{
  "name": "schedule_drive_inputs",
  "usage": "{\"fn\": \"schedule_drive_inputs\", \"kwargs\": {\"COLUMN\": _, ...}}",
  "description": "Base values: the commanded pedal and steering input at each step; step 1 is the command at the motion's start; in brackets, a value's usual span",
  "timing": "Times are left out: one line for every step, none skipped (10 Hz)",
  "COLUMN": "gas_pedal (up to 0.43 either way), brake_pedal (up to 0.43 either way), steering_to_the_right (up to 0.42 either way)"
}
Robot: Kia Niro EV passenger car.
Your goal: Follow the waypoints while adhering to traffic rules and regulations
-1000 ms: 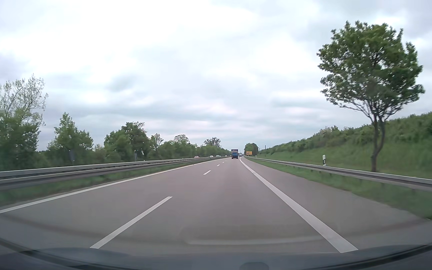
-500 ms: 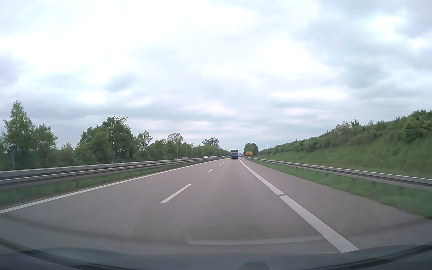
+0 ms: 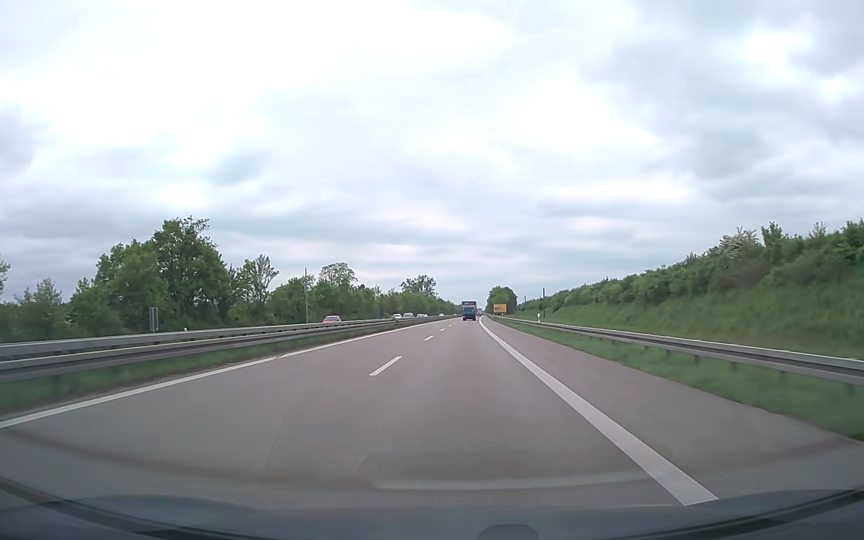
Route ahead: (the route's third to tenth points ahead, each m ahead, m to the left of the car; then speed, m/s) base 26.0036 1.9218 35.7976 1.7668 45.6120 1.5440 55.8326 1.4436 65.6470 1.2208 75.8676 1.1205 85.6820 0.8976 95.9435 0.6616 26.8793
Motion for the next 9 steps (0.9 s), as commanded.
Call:
{"fn": "schedule_drive_inputs", "kwargs": {"gas_pedal": 0.189, "brake_pedal": 0.0, "steering_to_the_right": 0.0}}
{"fn": "schedule_drive_inputs", "kwargs": {"gas_pedal": 0.118, "brake_pedal": 0.0, "steering_to_the_right": 0.0}}
{"fn": "schedule_drive_inputs", "kwargs": {"gas_pedal": 0.067, "brake_pedal": 0.0, "steering_to_the_right": 0.0}}
{"fn": "schedule_drive_inputs", "kwargs": {"gas_pedal": 0.008, "brake_pedal": 0.0, "steering_to_the_right": 0.0}}
{"fn": "schedule_drive_inputs", "kwargs": {"gas_pedal": 0.0, "brake_pedal": 0.0, "steering_to_the_right": 0.0}}
{"fn": "schedule_drive_inputs", "kwargs": {"gas_pedal": 0.0, "brake_pedal": 0.0, "steering_to_the_right": 0.0}}
{"fn": "schedule_drive_inputs", "kwargs": {"gas_pedal": 0.0, "brake_pedal": 0.0, "steering_to_the_right": 0.0}}
{"fn": "schedule_drive_inputs", "kwargs": {"gas_pedal": 0.0, "brake_pedal": 0.0, "steering_to_the_right": 0.0}}
{"fn": "schedule_drive_inputs", "kwargs": {"gas_pedal": 0.0, "brake_pedal": 0.0, "steering_to_the_right": 0.0}}
